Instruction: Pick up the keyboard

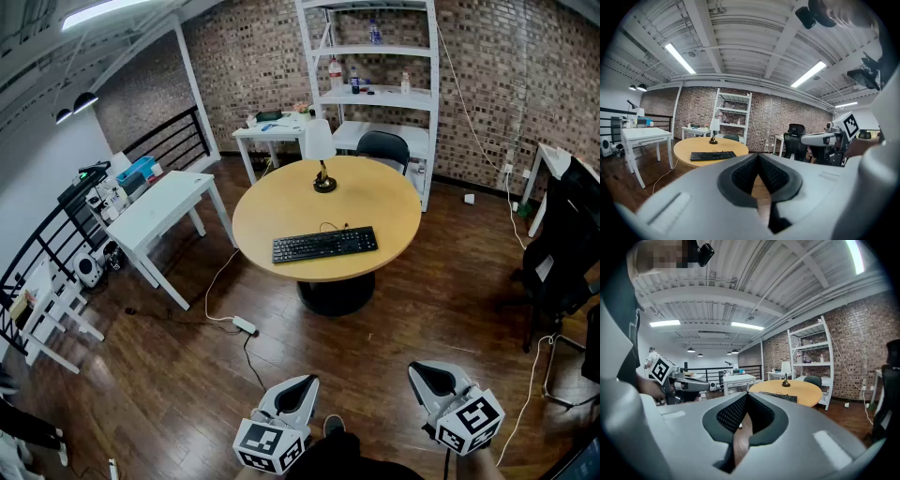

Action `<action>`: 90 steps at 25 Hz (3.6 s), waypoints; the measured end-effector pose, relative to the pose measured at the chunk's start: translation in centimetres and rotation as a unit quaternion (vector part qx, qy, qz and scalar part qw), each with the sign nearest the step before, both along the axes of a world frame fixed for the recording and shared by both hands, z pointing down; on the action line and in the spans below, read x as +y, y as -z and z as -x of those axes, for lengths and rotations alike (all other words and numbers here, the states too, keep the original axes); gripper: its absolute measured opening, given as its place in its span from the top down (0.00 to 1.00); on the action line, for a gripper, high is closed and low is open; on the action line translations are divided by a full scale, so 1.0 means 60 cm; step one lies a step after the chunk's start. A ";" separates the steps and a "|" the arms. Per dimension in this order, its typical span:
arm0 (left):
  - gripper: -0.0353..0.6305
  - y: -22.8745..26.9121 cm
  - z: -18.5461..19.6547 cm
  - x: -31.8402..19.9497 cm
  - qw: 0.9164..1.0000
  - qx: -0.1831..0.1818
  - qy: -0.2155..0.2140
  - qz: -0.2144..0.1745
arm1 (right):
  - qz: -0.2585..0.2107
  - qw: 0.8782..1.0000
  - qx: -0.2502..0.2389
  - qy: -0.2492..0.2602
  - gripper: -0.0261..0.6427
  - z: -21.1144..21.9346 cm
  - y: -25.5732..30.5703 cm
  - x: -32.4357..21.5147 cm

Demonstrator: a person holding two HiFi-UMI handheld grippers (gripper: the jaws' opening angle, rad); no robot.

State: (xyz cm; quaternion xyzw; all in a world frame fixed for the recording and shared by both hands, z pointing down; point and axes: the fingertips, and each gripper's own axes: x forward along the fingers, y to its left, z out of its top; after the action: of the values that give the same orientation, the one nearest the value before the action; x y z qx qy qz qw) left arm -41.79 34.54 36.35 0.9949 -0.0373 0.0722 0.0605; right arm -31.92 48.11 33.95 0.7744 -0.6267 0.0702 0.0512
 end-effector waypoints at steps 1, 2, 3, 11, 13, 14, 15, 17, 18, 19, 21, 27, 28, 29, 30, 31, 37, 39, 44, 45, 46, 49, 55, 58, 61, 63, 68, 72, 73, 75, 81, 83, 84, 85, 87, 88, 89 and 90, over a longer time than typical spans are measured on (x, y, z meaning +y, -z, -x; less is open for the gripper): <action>0.85 0.007 -0.016 -0.026 1.000 0.002 0.000 0.004 | 0.000 1.000 0.001 -0.002 0.96 -0.018 0.009 -0.024; 0.85 0.013 -0.032 -0.052 1.000 0.003 0.000 0.007 | -0.002 1.000 0.001 -0.004 0.96 -0.035 0.017 -0.047; 0.85 0.018 -0.048 -0.076 1.000 0.004 -0.001 0.008 | -0.004 1.000 0.000 -0.005 0.96 -0.052 0.024 -0.070; 0.85 0.012 -0.152 -0.229 1.000 0.007 -0.014 0.005 | -0.006 1.000 0.002 -0.006 0.96 -0.157 0.022 -0.226; 0.85 0.010 -0.172 -0.258 1.000 0.002 -0.014 0.006 | -0.004 1.000 0.001 -0.003 0.96 -0.172 0.022 -0.255; 0.85 0.011 -0.181 -0.270 1.000 0.001 -0.014 0.008 | -0.002 1.000 0.001 -0.002 0.96 -0.179 0.023 -0.268; 0.85 0.012 -0.190 -0.281 1.000 0.001 -0.013 0.010 | 0.000 1.000 0.000 -0.001 0.96 -0.186 0.024 -0.280; 0.85 0.014 -0.207 -0.299 1.000 0.002 -0.014 0.009 | 0.002 1.000 -0.003 -0.001 0.96 -0.201 0.024 -0.299; 0.85 0.013 -0.215 -0.307 1.000 0.001 -0.014 0.004 | 0.001 1.000 -0.004 -0.002 0.96 -0.209 0.022 -0.307; 0.85 0.010 -0.222 -0.314 1.000 -0.002 -0.014 -0.006 | 0.001 1.000 -0.005 -0.003 0.96 -0.218 0.020 -0.314; 0.85 0.003 -0.238 -0.321 0.999 -0.007 -0.021 -0.029 | 0.003 1.000 -0.008 -0.006 0.96 -0.236 0.010 -0.328; 0.85 -0.017 -0.308 -0.352 1.000 -0.015 -0.022 0.002 | 0.018 0.999 -0.024 0.009 0.96 -0.304 -0.014 -0.374; 0.85 -0.017 -0.320 -0.359 1.000 -0.016 -0.015 0.004 | 0.020 0.999 -0.024 0.016 0.96 -0.316 -0.014 -0.382; 0.85 -0.015 -0.330 -0.363 1.000 -0.017 -0.007 0.007 | 0.021 0.999 -0.025 0.022 0.96 -0.329 -0.014 -0.388; 0.85 -0.012 -0.341 -0.367 1.000 -0.016 0.001 0.009 | 0.021 0.999 -0.025 0.027 0.96 -0.344 -0.014 -0.395; 0.85 -0.008 -0.351 -0.371 1.000 -0.015 0.007 0.010 | 0.020 0.999 -0.025 0.031 0.96 -0.361 -0.012 -0.401; 0.85 -0.004 -0.417 -0.390 0.999 -0.022 0.030 0.006 | 0.007 0.998 -0.023 0.060 0.96 -0.441 0.000 -0.443; 0.85 -0.009 -0.438 -0.397 0.999 -0.026 0.041 0.007 | 0.003 0.997 -0.020 0.071 0.96 -0.464 0.002 -0.453; 0.85 -0.010 -0.491 -0.399 0.998 -0.028 0.061 0.007 | 0.001 0.996 -0.013 0.092 0.96 -0.528 0.005 -0.471; 0.85 -0.009 -0.501 -0.400 0.997 -0.028 0.066 0.005 | 0.002 0.995 -0.012 0.096 0.96 -0.541 0.005 -0.474; 0.85 -0.008 -0.511 -0.401 0.997 -0.028 0.070 0.004 | 0.004 0.995 -0.010 0.100 0.96 -0.552 0.004 -0.477; 0.85 -0.012 -0.542 -0.404 0.996 -0.028 0.079 0.014 | 0.011 0.993 -0.006 0.115 0.96 -0.584 -0.004 -0.487; 0.85 -0.054 -0.595 -0.400 0.993 -0.045 0.093 0.050 | 0.020 0.988 -0.014 0.154 0.95 -0.633 -0.032 -0.510; 0.85 -0.074 -0.606 -0.408 0.991 -0.057 0.098 0.071 | 0.022 0.986 -0.031 0.162 0.95 -0.649 -0.044 -0.530; 0.85 -0.085 -0.626 -0.436 0.990 -0.057 0.099 0.080 | 0.026 0.984 -0.029 0.173 0.94 -0.666 -0.046 -0.564; 0.85 -0.087 -0.643 -0.462 0.990 -0.051 0.098 0.086 | 0.031 0.984 -0.026 0.175 0.93 -0.683 -0.049 -0.593; 0.85 -0.076 -0.665 -0.544 0.989 -0.037 0.108 0.089 | 0.047 0.981 -0.028 0.186 0.92 -0.704 -0.050 -0.669; 0.85 -0.076 -0.665 -0.616 0.987 -0.028 0.122 0.097 | 0.053 0.980 -0.030 0.190 0.89 -0.724 -0.047 -0.744; 0.85 -0.080 -0.663 -0.629 0.987 -0.032 0.123 0.100 | 0.055 0.980 -0.032 0.191 0.88 -0.727 -0.047 -0.762; 0.85 -0.091 -0.660 -0.653 0.986 -0.039 0.123 0.104 | 0.063 0.978 -0.035 0.195 0.87 -0.728 -0.050 -0.794; 0.85 -0.098 -0.668 -0.711 0.985 -0.032 0.130 0.110 | 0.077 0.973 -0.041 0.212 0.84 -0.754 -0.060 -0.866; 0.85 -0.099 -0.679 -0.722 0.982 -0.034 0.144 0.114 | 0.080 0.971 -0.044 0.222 0.84 -0.772 -0.062 -0.882; 0.85 -0.103 -0.687 -0.728 0.981 -0.038 0.153 0.116 | 0.080 0.969 -0.047 0.228 0.83 -0.782 -0.064 -0.890; 0.85 -0.109 -0.694 -0.733 0.979 -0.042 0.164 0.118 | 0.080 0.967 -0.050 0.235 0.82 -0.791 -0.068 -0.898; 0.85 -0.117 -0.707 -0.742 0.974 -0.046 0.188 0.121 | 0.085 0.962 -0.054 0.254 0.81 -0.807 -0.077 -0.912; 0.85 -0.117 -0.713 -0.745 0.971 -0.045 0.200 0.124 | 0.089 0.959 -0.053 0.264 0.80 -0.814 -0.080 -0.918; 0.85 -0.116 -0.720 -0.746 0.968 -0.043 0.212 0.128 | 0.092 0.956 -0.052 0.275 0.79 -0.822 -0.081 -0.925; 0.85 -0.114 -0.728 -0.748 0.964 -0.041 0.224 0.135 | 0.095 0.952 -0.051 0.285 0.78 -0.831 -0.080 -0.932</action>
State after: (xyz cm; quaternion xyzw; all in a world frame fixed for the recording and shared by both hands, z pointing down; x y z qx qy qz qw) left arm 1.86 -10.31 43.21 0.9399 -0.2513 0.1018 0.2075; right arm 17.92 -7.81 38.77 0.5503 -0.8138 0.1513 0.1099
